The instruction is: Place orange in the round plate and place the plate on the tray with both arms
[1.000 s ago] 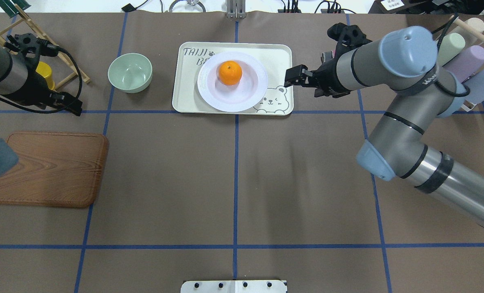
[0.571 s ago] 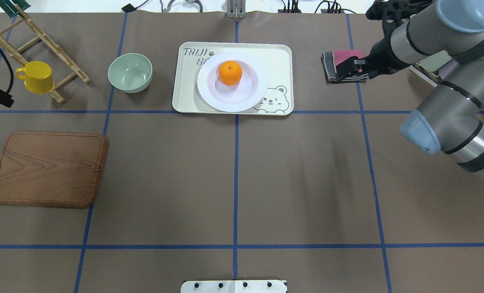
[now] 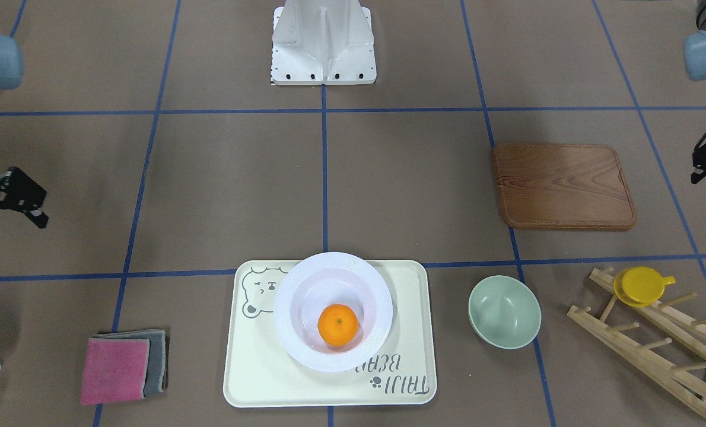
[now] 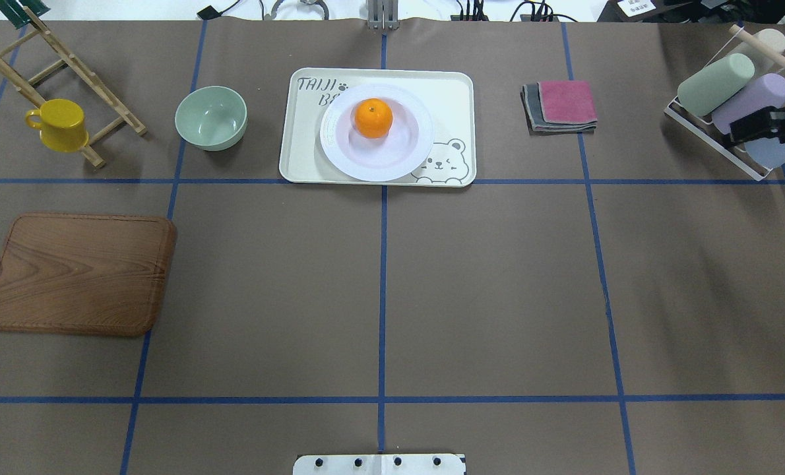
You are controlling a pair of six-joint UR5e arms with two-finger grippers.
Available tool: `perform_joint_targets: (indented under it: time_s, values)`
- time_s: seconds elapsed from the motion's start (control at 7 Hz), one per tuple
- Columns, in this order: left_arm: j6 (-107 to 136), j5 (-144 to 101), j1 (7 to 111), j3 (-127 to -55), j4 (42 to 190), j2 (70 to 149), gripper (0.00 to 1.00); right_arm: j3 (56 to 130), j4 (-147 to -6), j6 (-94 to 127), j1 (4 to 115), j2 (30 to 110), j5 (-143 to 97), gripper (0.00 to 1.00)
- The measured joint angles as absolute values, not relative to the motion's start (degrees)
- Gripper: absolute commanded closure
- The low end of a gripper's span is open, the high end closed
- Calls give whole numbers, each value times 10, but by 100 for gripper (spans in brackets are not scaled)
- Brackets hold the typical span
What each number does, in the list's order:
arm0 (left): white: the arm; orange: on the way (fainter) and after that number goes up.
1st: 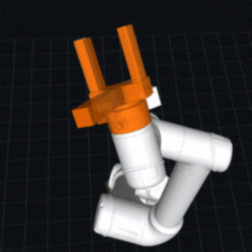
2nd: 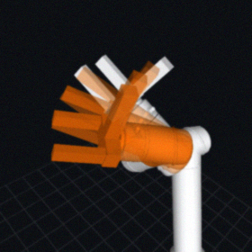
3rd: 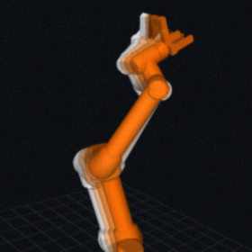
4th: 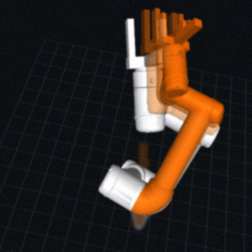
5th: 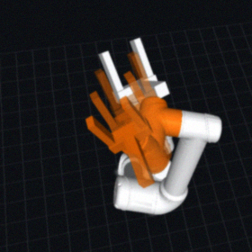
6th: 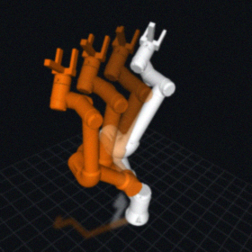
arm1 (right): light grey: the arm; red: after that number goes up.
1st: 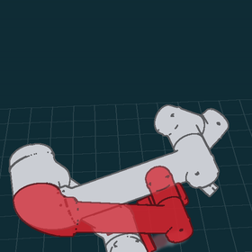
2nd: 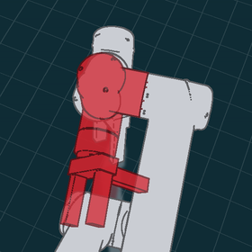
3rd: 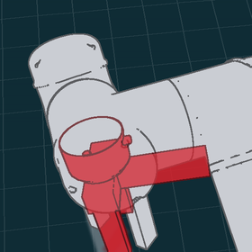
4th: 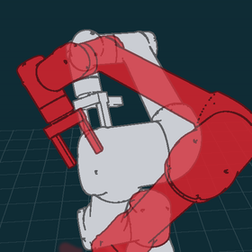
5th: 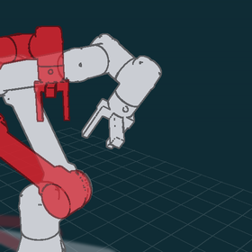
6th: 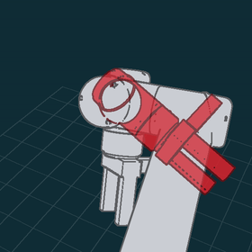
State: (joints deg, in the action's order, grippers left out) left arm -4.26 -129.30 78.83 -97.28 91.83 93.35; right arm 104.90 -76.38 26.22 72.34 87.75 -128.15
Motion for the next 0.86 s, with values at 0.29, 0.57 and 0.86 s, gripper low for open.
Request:
perform_joint_targets:
  time_s: [0.29,0.57,0.86]
  values:
    - [-43,-1311,799,-970,902,924,1,1052,-867,119,792,913,-1311,0]
    - [-40,-1337,805,-971,900,910,1,1054,-998,12,831,899,-1313,0]
    - [-40,-1341,809,-972,900,908,1,1054,-1030,-24,842,904,-1315,0]
